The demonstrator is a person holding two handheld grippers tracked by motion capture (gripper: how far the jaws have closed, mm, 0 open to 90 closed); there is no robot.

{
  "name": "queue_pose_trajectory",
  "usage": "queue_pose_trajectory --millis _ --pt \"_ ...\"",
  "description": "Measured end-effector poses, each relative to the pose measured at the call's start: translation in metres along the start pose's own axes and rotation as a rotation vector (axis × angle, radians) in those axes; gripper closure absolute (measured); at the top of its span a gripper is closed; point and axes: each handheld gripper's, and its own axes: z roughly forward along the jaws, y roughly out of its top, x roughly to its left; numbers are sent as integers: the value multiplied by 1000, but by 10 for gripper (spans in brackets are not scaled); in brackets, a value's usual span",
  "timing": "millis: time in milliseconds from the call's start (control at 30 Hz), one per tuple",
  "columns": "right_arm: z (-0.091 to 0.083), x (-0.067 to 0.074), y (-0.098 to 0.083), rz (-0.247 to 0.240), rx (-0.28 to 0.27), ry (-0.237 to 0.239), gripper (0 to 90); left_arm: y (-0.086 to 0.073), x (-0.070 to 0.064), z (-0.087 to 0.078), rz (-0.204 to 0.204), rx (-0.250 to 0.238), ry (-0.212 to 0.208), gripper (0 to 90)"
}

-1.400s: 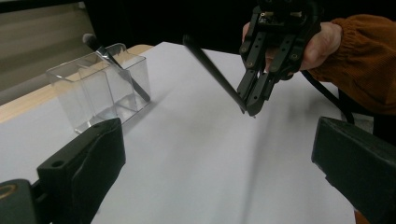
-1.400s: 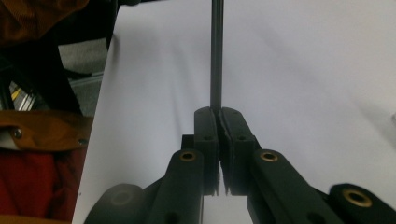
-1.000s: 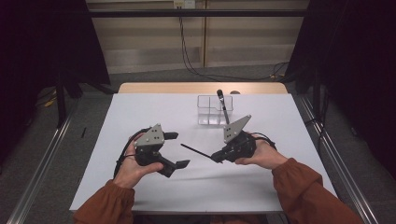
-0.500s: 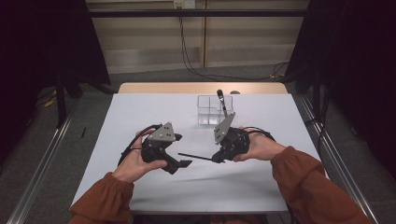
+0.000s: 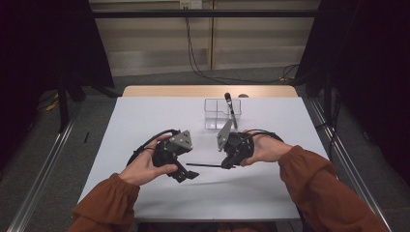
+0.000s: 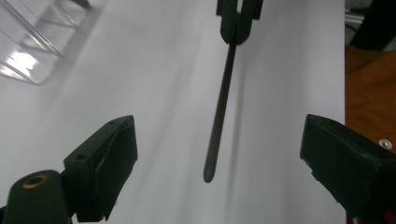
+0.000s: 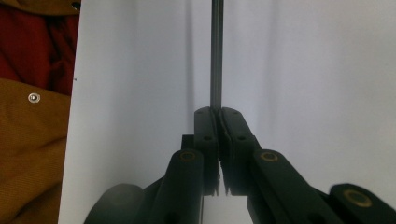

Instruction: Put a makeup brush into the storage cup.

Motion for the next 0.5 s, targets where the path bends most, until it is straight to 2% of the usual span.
queue_pose_trajectory --millis 67,100,200,333,433,500 --pt "3 0 2 -10 22 6 865 0 0 4 3 65 -2 131" --pt "5 0 2 -10 34 9 865 0 0 6 8 85 -19 143" --pt "7 -1 4 -11 52 12 866 1 1 9 12 101 -78 100" --pt "9 -1 5 -17 58 19 865 1 0 13 -5 121 -66 108" --pt "9 1 6 -10 58 19 865 1 2 15 2 140 -84 219" --pt "10 0 7 -26 48 7 865 2 4 16 -8 146 -70 292"
